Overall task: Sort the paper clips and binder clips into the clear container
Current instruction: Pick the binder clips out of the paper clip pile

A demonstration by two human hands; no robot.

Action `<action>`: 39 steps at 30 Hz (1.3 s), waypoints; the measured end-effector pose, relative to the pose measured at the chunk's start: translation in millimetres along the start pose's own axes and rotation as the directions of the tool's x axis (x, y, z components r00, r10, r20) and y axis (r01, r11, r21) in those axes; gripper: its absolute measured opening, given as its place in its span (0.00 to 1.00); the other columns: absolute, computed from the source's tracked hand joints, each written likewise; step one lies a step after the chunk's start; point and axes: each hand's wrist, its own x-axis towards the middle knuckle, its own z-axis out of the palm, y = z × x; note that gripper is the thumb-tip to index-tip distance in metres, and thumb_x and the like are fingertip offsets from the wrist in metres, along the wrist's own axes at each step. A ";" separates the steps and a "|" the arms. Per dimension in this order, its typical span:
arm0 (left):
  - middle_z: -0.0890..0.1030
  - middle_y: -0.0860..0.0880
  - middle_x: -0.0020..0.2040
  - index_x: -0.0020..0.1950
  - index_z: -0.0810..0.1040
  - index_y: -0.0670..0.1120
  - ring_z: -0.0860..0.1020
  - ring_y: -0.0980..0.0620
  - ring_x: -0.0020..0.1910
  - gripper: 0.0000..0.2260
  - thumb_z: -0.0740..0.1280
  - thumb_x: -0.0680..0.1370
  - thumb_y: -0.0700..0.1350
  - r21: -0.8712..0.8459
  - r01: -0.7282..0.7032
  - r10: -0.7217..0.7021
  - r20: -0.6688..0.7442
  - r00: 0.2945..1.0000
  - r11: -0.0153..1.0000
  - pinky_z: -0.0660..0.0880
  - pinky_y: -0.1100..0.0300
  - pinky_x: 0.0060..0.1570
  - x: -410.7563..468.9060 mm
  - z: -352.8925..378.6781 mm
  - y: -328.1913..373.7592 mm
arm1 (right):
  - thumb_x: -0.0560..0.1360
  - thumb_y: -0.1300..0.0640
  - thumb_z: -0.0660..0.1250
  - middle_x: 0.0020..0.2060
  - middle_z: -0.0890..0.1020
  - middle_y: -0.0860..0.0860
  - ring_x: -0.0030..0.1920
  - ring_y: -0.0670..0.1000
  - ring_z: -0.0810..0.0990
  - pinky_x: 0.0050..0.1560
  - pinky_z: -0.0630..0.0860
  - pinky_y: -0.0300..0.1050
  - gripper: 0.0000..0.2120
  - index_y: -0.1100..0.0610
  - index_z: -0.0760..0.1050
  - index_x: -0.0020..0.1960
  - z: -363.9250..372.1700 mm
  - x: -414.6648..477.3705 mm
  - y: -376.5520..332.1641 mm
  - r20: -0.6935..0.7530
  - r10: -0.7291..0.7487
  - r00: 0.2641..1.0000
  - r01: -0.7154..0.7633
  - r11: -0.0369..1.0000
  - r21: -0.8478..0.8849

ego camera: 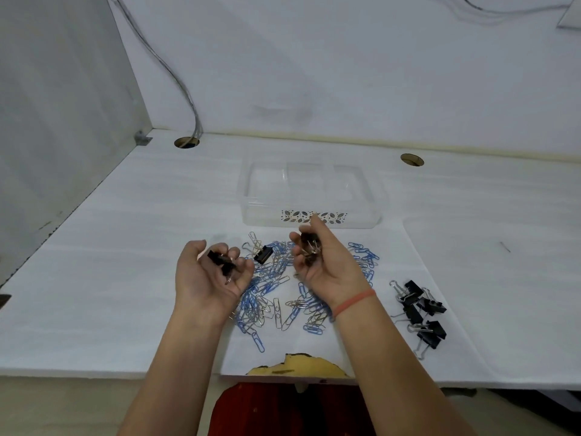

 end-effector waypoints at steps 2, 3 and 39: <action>0.70 0.49 0.24 0.30 0.67 0.45 0.70 0.53 0.24 0.17 0.64 0.75 0.51 0.089 0.013 -0.012 -0.013 1.000 0.996 0.72 0.67 0.24 6.9 9.1 -2.1 | 0.76 0.50 0.66 0.32 0.79 0.52 0.25 0.45 0.71 0.21 0.69 0.33 0.12 0.56 0.74 0.38 -2.5 1.8 -0.8 -0.045 0.011 0.999 -0.013 0.999 -0.044; 0.69 0.50 0.24 0.30 0.67 0.46 0.69 0.54 0.23 0.16 0.66 0.75 0.49 0.226 -0.034 0.037 -0.008 0.999 0.974 0.68 0.69 0.21 12.4 11.7 -2.9 | 0.76 0.51 0.65 0.32 0.78 0.51 0.24 0.44 0.70 0.20 0.67 0.33 0.12 0.56 0.73 0.38 -4.0 2.5 -0.5 -0.058 0.018 0.998 -0.021 0.998 -0.062; 0.80 0.47 0.34 0.39 0.78 0.44 0.78 0.46 0.36 0.05 0.66 0.73 0.44 0.941 -0.298 0.690 0.323 0.648 -0.161 0.73 0.51 0.35 -15.9 -79.3 52.7 | 0.79 0.40 0.49 0.55 0.79 0.50 0.55 0.48 0.76 0.61 0.71 0.46 0.23 0.54 0.75 0.58 113.9 7.7 112.5 0.190 -0.097 0.977 0.198 0.744 -0.638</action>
